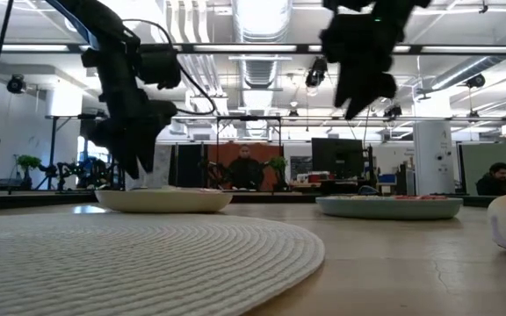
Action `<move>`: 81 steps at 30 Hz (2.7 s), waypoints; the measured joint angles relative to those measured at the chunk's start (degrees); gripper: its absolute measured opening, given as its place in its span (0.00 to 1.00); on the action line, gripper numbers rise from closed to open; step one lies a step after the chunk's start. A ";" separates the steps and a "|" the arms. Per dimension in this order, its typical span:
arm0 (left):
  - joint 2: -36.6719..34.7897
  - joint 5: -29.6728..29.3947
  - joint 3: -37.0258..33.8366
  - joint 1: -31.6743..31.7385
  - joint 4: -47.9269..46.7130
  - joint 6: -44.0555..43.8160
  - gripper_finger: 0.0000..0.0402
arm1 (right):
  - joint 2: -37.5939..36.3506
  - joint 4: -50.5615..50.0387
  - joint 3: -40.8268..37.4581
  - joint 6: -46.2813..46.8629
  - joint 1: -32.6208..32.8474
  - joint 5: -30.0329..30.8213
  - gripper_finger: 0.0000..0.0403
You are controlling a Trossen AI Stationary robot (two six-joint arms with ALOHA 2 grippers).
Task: Pick & Place donuts
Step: Put the black donut on the brown plate, then put the purple donut on the brown plate
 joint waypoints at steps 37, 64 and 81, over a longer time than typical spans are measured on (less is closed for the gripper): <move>-11.78 -29.18 11.42 -34.26 -16.08 -31.78 0.40 | 6.64 19.95 -18.04 0.56 43.24 -0.20 0.57; -11.52 -30.58 11.36 -34.36 -15.36 -9.71 0.40 | 27.33 8.71 5.70 11.37 49.70 3.74 0.57; -11.52 -30.49 11.36 -34.36 -14.79 -9.93 0.40 | 27.81 4.87 8.58 20.35 52.48 6.30 0.56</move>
